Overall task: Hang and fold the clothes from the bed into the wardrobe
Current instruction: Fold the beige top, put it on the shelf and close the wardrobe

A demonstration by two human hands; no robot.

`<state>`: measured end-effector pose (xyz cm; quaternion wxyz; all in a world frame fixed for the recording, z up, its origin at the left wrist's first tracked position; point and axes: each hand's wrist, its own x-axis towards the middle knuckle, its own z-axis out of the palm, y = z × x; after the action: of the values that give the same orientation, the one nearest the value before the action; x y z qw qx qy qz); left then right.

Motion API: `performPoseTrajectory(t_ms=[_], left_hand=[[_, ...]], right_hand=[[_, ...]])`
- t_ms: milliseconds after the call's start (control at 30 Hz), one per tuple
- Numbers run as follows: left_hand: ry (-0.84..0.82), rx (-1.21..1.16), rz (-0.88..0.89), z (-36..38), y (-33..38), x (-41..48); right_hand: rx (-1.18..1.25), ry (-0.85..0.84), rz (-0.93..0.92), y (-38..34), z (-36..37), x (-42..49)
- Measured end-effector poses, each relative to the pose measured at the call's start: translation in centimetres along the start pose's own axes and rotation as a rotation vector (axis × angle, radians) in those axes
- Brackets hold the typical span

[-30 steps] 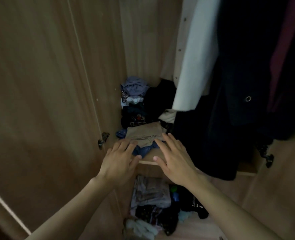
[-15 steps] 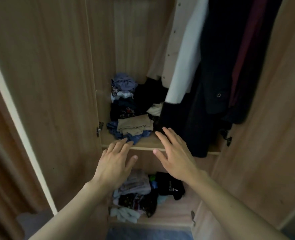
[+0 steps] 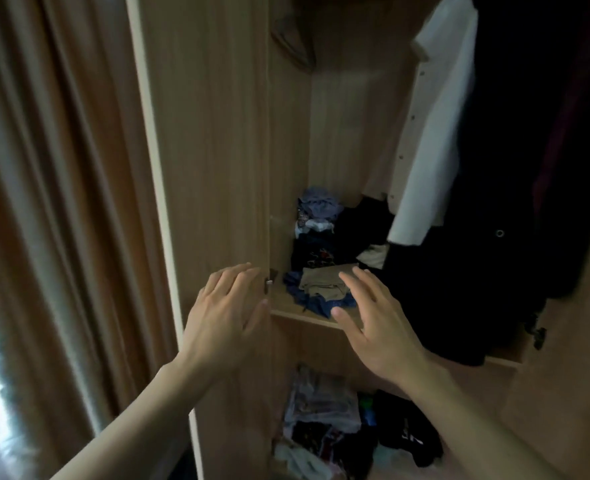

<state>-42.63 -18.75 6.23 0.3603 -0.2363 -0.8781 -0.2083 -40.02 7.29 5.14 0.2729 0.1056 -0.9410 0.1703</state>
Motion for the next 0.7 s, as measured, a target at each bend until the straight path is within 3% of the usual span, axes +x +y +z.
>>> performPoseTrajectory(t_ms=[200,367,700], left_hand=[[0.092,0.116,-0.075,-4.2,-3.2,-1.0],[0.292,0.067,-0.203,-6.2,-5.6,1.0],[0.155,-0.002,-0.253,-5.1,-10.6,3.9]], right_hand=[[0.172,0.009,-0.065,-3.2,1.0,-0.3],[0.209,-0.089,-0.098,-4.3,1.5,-0.6],[0.186,-0.069,-0.114,-9.0,2.4,5.0]])
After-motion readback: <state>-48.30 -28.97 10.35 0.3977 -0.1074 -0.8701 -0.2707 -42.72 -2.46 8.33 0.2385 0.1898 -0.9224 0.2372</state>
